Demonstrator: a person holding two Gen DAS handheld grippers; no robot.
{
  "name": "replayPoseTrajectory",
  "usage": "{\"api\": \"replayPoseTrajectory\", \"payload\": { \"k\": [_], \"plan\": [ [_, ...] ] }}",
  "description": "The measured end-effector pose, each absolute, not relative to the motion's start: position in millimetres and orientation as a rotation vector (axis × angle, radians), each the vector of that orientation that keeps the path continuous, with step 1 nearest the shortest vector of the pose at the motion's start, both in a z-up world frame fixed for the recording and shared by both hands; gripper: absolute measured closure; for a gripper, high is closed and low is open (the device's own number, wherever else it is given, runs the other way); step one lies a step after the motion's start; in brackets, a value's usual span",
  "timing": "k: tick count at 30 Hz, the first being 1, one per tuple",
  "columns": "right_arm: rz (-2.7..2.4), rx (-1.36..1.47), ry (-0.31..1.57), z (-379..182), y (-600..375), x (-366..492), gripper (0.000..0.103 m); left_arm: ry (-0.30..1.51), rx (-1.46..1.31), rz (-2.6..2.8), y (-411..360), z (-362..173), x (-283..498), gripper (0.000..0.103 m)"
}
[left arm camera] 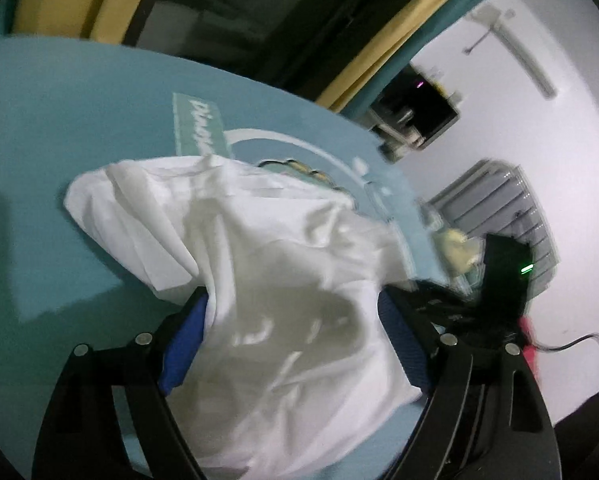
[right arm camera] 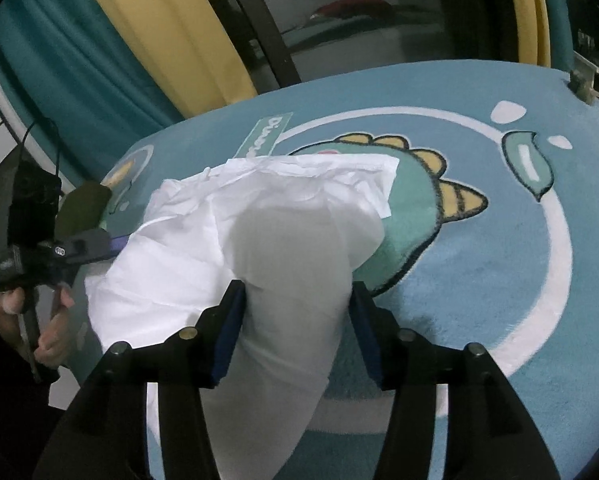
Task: Fold large clothes
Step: 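Grasp the white jacket bundle with the right gripper while the left gripper grasps it too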
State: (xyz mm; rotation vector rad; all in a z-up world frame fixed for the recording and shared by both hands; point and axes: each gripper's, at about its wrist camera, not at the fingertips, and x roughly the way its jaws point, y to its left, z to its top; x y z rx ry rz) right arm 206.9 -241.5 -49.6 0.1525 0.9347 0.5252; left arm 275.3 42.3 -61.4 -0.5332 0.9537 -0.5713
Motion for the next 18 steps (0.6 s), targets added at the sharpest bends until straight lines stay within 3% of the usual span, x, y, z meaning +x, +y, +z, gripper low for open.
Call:
{"api": "replayPoseTrajectory", "payload": {
  "k": [3,6,14,18],
  "plan": [
    [0.495,0.076,0.934,-54.3,-223.6,208.0,0.047,0.985,-0.527,-0.576,32.4,-69.4,280.3,0.013],
    [0.477,0.03,0.916,-52.7,-207.4,206.5,0.046,1.064,-0.313,-0.48,8.0,-80.5,284.2,0.013],
    [0.522,0.082,0.878,-32.7,-229.4,198.2,0.045,1.014,0.062,-0.323,-4.3,-65.5,271.1,0.012],
    [0.511,0.133,0.873,-27.7,-248.0,195.1,0.045,1.067,-0.096,-0.35,17.0,-77.7,274.0,0.011]
  ]
}}
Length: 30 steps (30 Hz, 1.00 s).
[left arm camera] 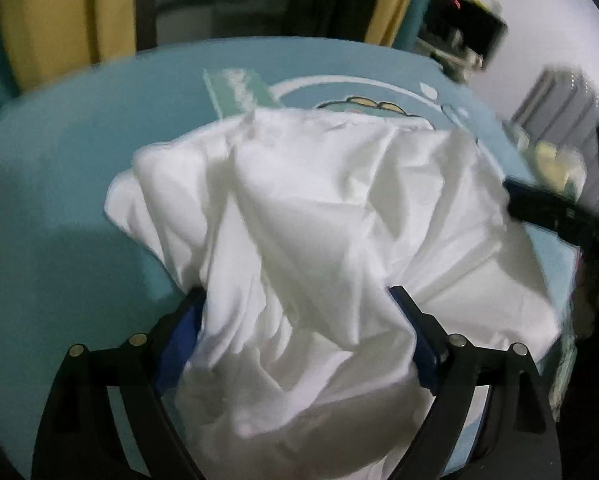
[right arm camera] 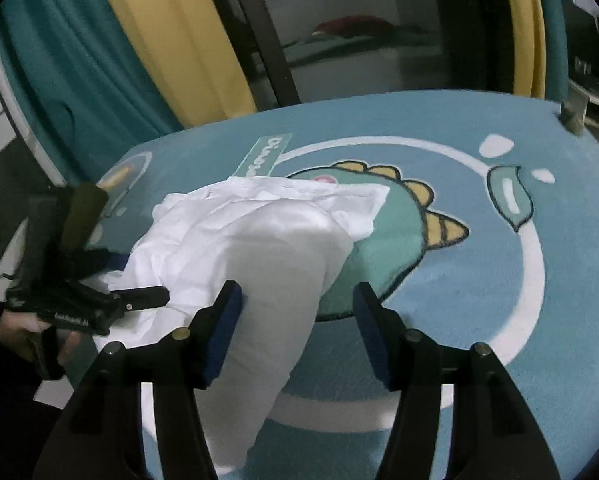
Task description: Fold large clothes
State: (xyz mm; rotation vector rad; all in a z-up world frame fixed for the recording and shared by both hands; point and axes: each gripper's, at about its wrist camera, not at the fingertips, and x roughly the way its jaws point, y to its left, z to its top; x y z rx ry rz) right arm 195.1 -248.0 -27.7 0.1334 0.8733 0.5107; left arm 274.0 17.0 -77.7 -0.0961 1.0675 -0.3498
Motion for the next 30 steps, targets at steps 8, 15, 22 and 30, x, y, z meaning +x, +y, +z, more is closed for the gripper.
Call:
{"api": "replayPoseTrajectory", "payload": {
  "k": [8,15,22,30],
  "plan": [
    [0.597,0.342,0.951,-65.6,-246.8,212.7,0.044,1.06,-0.207,-0.467,15.8,-80.5,277.1,0.011],
    [0.606,0.415,0.926,-73.4,-228.9,210.9,0.054,1.043,-0.235,-0.547,5.2,-80.7,274.1,0.054],
    [0.634,0.511,0.954,-75.8,-237.0,214.4,0.05,0.963,-0.255,-0.51,11.7,-77.9,256.9,0.072],
    [0.694,0.483,0.94,-75.9,-202.5,218.4,0.045,0.921,-0.236,-0.503,15.1,-70.8,238.2,0.078]
  ]
}}
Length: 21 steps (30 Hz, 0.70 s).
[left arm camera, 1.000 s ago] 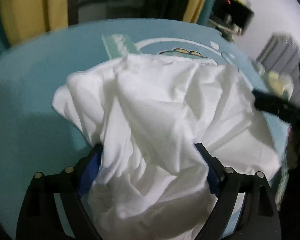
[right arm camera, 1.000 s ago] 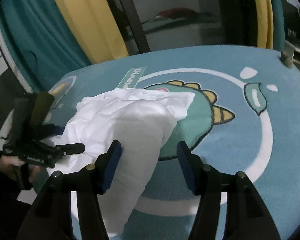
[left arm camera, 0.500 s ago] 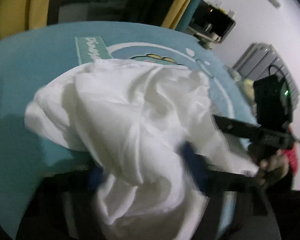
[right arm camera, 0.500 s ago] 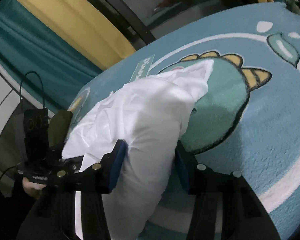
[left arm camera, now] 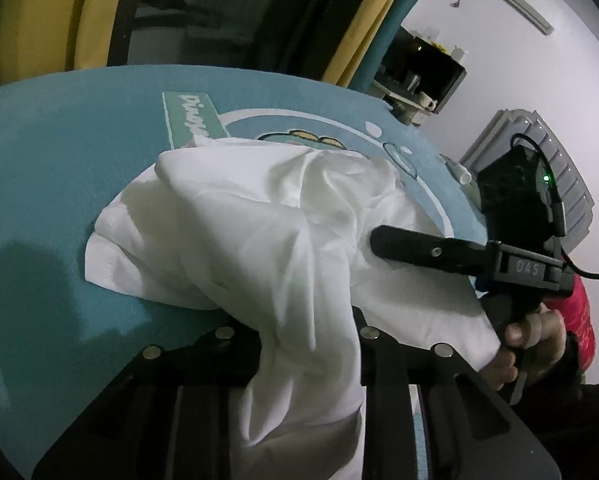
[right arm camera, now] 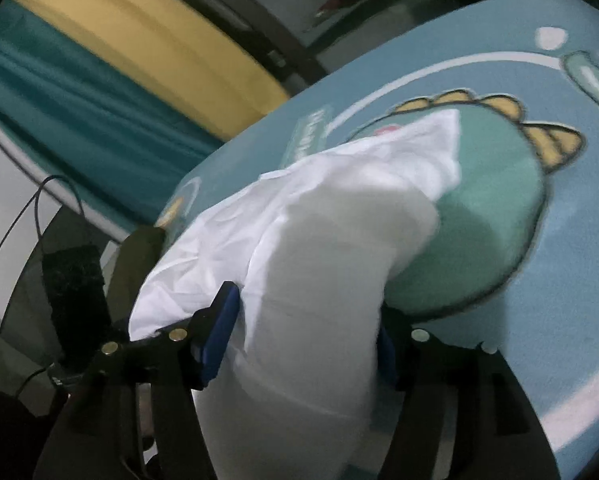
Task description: Fold large clothes
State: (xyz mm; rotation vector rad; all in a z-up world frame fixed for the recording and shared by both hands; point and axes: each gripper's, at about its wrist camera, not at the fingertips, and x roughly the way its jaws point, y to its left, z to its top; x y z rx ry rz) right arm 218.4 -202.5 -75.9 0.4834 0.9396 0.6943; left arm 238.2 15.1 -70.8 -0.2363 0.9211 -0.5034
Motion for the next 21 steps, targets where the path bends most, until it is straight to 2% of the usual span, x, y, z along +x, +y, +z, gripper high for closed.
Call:
{"api": "replayPoseTrajectory", "payload": {
  "k": [1,4,9,21],
  "plan": [
    [0.695,0.465,0.947,-76.3,-198.9,218.2,0.062,0.915,-0.23,-0.505,14.7,-68.6,237.2,0.079],
    [0.736,0.456,0.916,-70.6,-194.5,215.0,0.077,0.896,-0.245,-0.52,17.5,-61.5,236.3,0.08],
    [0.757,0.367,0.83,-40.5,-179.6,201.7,0.081,0.854,-0.281,-0.531,32.6,-48.7,231.5,0.08],
    [0.811,0.23,0.719,18.6,-125.3,202.6,0.082,0.696,-0.218,-0.465,75.5,-3.8,214.2,0.08]
  ]
}}
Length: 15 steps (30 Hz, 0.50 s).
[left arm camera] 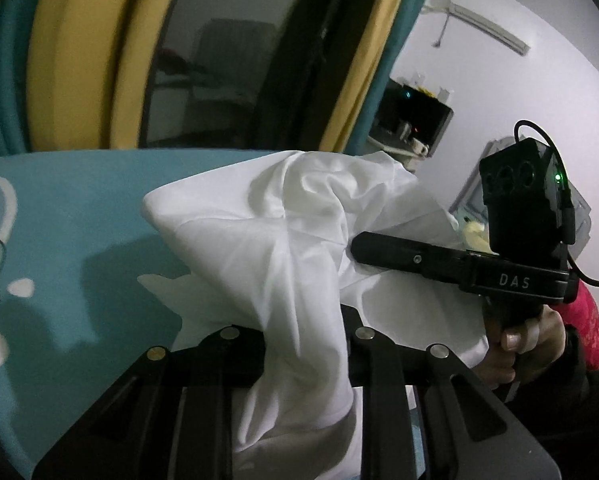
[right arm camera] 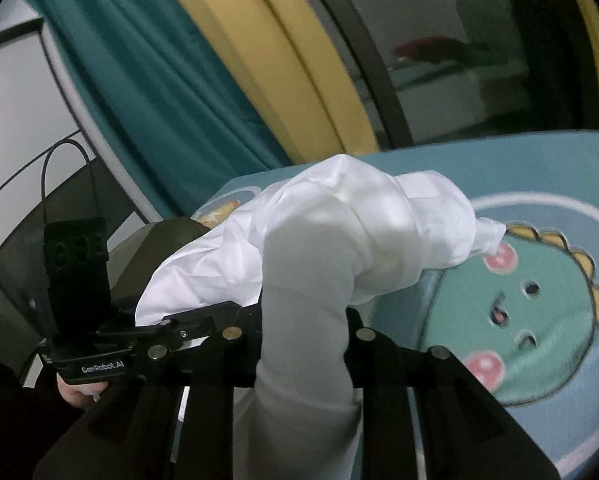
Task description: Fold large clothes
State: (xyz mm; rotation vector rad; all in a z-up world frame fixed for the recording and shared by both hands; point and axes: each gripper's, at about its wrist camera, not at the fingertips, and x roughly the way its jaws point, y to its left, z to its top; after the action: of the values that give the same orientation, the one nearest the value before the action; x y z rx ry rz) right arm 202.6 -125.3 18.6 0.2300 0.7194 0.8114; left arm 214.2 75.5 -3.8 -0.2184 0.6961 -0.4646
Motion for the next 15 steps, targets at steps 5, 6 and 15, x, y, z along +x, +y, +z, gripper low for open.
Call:
{"api": "replayPoseTrajectory", "payload": {
  "k": [5,6,15],
  "plan": [
    [0.851,0.177,0.701,30.9,-92.7,210.2,0.082,0.652,-0.206,-0.424,104.3,7.5,211.0,0.08],
    [0.861,0.168,0.7,33.1,-86.0,211.9,0.082,0.645,-0.204,-0.418,108.7,9.3,209.6,0.08],
    [0.924,0.091,0.661,50.6,-25.0,222.7,0.082,0.575,-0.23,-0.329,162.1,20.9,201.4,0.08]
  ]
}}
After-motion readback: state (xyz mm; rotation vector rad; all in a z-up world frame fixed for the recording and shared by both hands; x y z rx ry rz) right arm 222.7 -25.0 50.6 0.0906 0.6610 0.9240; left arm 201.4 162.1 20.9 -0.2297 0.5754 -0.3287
